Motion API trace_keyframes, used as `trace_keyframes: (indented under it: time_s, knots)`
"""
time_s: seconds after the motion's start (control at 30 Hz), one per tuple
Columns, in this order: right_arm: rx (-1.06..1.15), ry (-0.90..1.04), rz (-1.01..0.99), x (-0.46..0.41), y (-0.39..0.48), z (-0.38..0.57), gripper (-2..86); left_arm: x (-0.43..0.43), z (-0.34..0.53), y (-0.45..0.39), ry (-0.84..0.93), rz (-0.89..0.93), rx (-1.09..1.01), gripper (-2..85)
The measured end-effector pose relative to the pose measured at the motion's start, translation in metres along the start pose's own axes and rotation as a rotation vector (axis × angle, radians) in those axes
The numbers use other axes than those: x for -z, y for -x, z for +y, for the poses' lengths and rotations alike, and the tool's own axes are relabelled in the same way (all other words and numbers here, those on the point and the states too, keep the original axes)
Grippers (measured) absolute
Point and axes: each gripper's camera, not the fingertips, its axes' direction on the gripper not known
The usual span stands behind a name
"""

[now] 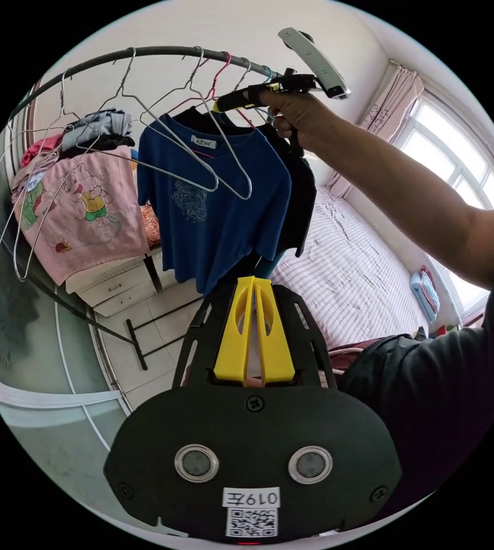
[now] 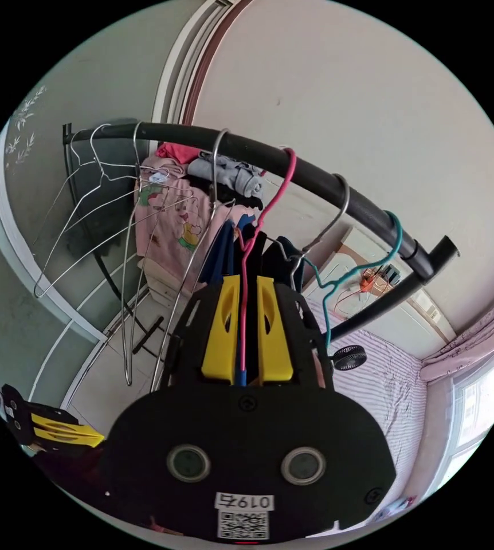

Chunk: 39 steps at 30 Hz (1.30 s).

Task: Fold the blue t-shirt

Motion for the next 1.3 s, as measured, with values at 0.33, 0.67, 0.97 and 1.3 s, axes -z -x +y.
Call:
trace_keyframes:
  time_s: [0.33,0.67,0.97,1.3]
  knots:
    - [-0.054,-0.043,0.101,-0.025,0.021,-0.008,-0.9,-0.017,-0.002,0.071,-0.014,0.062,-0.044,0.8]
    - [-0.058,-0.134,0.167,0.01,0.038,-0.014,-0.9,-0.045,-0.002,0.109,0.0,0.097,-0.064,1.0]
    - [-0.155,-0.123,0.167,0.041,0.04,0.011,-0.9,-0.082,-0.025,0.109,-0.01,0.126,-0.14,1.0]
    - [-0.197,-0.132,0.185,0.096,0.043,0.05,-0.9,-0.137,-0.059,0.084,0.019,0.156,-0.237,0.9]
